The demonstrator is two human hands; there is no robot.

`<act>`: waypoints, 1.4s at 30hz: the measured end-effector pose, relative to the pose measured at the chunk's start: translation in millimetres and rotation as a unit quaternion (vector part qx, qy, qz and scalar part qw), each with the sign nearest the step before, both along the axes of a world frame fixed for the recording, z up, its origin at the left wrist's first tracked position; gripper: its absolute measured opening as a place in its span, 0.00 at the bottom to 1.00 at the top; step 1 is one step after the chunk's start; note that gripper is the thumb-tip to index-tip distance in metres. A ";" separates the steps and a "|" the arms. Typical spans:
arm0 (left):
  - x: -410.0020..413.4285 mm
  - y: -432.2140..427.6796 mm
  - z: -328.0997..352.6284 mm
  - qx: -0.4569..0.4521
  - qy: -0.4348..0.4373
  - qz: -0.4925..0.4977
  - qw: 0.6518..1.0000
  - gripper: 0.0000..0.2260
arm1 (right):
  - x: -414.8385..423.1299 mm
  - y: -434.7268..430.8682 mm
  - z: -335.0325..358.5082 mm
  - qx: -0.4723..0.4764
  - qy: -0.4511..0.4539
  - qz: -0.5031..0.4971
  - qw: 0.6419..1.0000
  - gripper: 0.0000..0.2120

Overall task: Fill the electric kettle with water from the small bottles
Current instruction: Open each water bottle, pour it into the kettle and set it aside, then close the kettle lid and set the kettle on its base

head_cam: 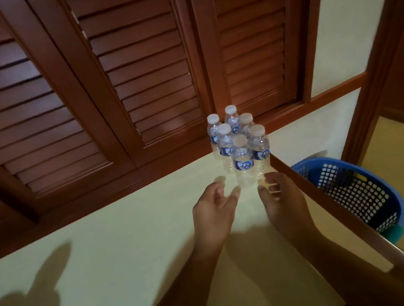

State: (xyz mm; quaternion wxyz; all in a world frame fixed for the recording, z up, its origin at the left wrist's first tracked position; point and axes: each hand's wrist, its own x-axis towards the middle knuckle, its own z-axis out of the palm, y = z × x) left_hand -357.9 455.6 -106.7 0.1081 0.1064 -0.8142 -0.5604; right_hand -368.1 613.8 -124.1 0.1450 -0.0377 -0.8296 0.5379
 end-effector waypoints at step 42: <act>437.7 -366.5 61.9 -0.019 0.172 0.249 0.953 0.07 | 303.9 -389.6 104.3 -0.179 0.027 0.282 0.942 0.11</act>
